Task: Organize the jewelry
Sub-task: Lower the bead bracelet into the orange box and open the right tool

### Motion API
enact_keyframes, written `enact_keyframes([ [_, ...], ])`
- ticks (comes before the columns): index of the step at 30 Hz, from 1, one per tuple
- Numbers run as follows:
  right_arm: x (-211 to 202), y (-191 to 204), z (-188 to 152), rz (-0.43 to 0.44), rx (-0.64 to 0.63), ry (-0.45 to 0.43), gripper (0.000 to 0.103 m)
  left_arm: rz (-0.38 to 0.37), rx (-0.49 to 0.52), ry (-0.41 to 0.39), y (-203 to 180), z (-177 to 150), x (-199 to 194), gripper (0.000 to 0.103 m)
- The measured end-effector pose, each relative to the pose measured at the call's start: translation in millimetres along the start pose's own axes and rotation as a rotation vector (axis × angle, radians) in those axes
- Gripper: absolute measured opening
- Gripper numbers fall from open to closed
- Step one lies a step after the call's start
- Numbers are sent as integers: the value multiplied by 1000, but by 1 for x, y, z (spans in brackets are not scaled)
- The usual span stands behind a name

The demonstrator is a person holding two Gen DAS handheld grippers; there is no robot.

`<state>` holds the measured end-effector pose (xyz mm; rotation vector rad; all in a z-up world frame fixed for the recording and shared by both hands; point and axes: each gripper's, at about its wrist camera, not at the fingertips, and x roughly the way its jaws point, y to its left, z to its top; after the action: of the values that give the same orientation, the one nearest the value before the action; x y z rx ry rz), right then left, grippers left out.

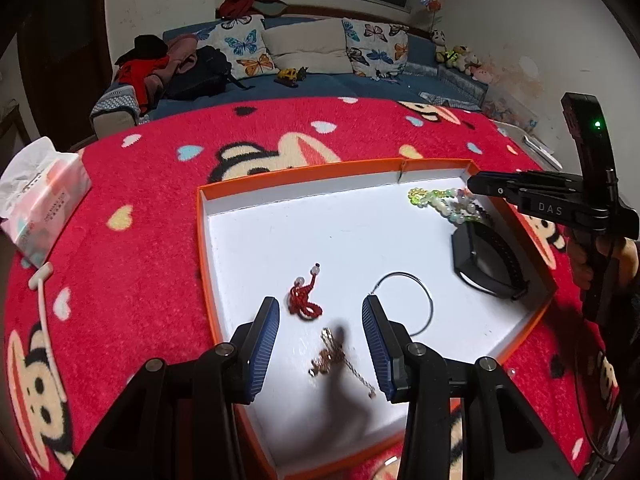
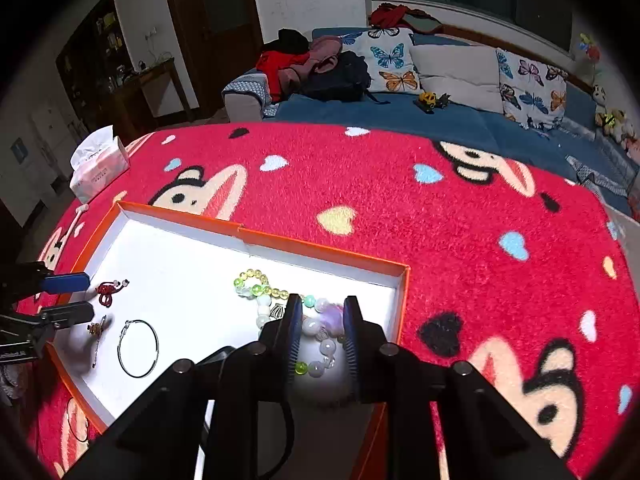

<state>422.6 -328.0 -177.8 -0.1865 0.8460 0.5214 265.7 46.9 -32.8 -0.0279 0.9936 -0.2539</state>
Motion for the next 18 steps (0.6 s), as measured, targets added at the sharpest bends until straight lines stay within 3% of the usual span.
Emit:
enact_keyframes([
  [10, -48, 30, -12, 5, -95, -59, 30, -22, 3, -39, -12, -26, -45, 47],
  [18, -79, 66, -62, 108, -202, -35, 31, -36, 22, -58, -26, -58, -79, 46],
])
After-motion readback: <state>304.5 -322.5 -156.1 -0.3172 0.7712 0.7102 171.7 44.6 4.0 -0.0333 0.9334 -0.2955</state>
